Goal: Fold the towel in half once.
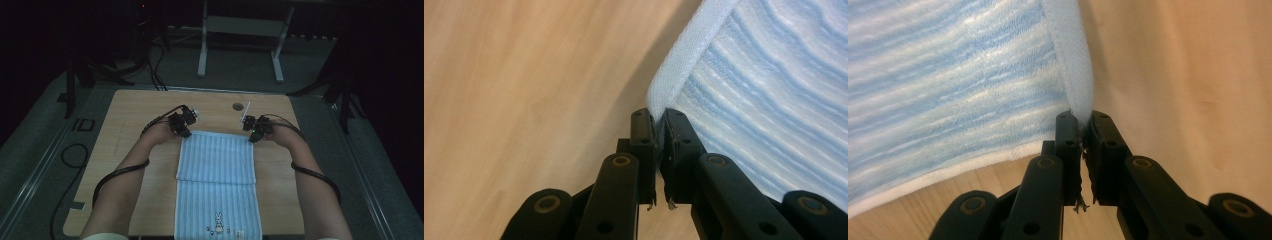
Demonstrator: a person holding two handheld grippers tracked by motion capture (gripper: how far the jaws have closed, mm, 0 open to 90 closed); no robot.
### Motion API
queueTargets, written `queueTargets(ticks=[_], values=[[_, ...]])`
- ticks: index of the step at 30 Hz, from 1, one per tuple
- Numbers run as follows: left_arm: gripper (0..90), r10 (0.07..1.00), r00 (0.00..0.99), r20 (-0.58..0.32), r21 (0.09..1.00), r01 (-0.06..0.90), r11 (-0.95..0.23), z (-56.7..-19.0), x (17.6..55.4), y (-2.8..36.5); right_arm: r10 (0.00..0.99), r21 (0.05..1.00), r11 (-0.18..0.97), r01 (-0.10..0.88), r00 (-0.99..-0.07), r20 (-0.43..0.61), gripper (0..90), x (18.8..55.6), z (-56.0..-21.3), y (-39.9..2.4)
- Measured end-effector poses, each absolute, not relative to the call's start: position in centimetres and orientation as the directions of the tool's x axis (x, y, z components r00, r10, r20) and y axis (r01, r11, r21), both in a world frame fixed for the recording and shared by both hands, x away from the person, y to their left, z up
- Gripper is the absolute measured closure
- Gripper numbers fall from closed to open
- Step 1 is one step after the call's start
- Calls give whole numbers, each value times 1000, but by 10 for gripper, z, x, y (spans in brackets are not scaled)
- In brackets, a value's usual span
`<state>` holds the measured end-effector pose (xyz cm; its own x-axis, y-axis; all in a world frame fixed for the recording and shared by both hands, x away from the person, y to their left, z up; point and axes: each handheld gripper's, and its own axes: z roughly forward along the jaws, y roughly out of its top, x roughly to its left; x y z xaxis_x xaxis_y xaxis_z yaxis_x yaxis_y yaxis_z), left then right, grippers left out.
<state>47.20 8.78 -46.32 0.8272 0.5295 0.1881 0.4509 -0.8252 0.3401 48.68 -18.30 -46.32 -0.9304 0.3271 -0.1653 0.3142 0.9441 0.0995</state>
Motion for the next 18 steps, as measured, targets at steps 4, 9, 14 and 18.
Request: queueTargets(ticks=[4, 9, 14, 18], values=[[846, 539, 807, 241, 364, 440, -821, -438, 481, 90, 347, 122, 937, 328, -915, -205, 843, 498, -434, -182], [846, 526, 794, 306, 356, 417, -836, -403, 490, 90, 349, 147, 936, 319, -896, -275, 843, 512, -397, -178], [845, 530, 761, 375, 365, 404, -839, -366, 496, 90, 372, 186, 927, 326, -858, -354, 843, 525, -354, -172], [845, 566, 709, 421, 427, 396, -813, -338, 499, 91, 379, 202, 925, 323, -827, -415, 843, 529, -328, -169]])
